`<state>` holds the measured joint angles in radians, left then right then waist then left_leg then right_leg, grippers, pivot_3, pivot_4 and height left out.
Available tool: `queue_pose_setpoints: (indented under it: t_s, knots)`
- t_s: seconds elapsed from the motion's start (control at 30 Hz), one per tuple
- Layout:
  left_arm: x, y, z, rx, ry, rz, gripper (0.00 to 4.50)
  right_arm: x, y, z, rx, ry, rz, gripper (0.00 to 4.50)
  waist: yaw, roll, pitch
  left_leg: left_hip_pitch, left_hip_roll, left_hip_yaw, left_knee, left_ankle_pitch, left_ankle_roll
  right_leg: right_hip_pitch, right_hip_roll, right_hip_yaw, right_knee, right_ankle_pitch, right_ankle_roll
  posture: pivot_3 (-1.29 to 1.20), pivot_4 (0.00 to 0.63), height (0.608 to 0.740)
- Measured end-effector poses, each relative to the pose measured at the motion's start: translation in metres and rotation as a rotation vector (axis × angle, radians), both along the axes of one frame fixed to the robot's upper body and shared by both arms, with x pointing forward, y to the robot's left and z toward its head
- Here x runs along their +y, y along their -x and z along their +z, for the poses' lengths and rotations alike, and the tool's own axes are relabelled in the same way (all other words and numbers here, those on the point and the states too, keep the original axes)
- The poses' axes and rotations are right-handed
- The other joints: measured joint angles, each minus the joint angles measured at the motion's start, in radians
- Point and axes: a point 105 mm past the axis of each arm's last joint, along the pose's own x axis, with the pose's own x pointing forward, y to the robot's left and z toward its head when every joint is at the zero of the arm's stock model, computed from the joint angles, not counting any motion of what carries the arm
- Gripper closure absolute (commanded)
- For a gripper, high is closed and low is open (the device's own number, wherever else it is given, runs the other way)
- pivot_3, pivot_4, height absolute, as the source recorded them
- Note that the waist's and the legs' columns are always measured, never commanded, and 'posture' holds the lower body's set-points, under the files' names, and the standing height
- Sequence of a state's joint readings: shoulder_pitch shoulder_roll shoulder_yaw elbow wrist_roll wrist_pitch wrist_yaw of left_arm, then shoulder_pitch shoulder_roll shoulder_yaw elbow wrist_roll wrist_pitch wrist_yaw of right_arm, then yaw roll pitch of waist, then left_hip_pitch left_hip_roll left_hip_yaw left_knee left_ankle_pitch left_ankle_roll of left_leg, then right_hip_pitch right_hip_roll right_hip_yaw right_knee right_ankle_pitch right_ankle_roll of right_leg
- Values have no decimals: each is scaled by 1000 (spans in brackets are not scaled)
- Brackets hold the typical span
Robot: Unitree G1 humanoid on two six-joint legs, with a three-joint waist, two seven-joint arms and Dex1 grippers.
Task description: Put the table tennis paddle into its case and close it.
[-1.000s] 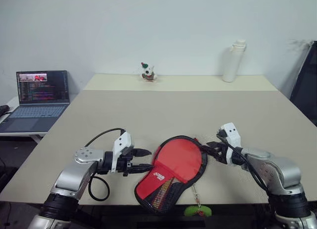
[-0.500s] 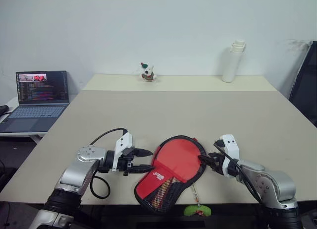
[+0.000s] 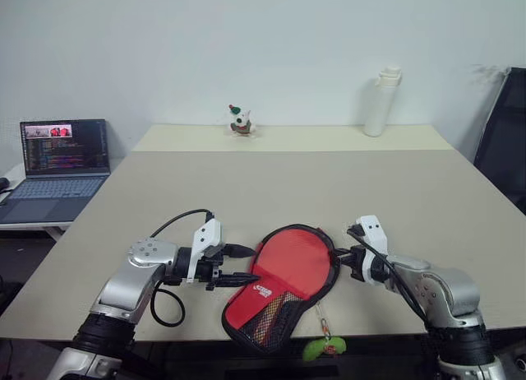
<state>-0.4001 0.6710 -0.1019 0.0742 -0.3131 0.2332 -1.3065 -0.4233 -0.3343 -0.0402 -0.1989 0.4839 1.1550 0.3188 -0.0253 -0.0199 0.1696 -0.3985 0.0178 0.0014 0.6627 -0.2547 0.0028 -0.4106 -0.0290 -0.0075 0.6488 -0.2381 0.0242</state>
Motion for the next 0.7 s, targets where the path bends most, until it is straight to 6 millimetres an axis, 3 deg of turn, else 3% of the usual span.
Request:
queue_pose_setpoints:
  t_s: [0.3,0.47,0.7]
  knots:
    - [-2,2,2,-3,-4,-2,1528,-9,-45,34,-119,130,90,4456,-1,0,4,-2,0,1,-1,0,0,-2,1,0,-1,0,0,0,150,740]
    - [-4,4,3,-2,-5,-3,1528,5,-61,45,-177,184,194,4456,-1,0,7,-3,1,1,-2,0,0,-3,2,0,-1,1,-2,0,150,740]
    - [-5,6,0,6,-5,11,1528,32,-73,46,-230,246,360,4456,-2,0,10,-3,6,3,-2,0,0,-4,6,1,-1,3,-6,0,150,740]
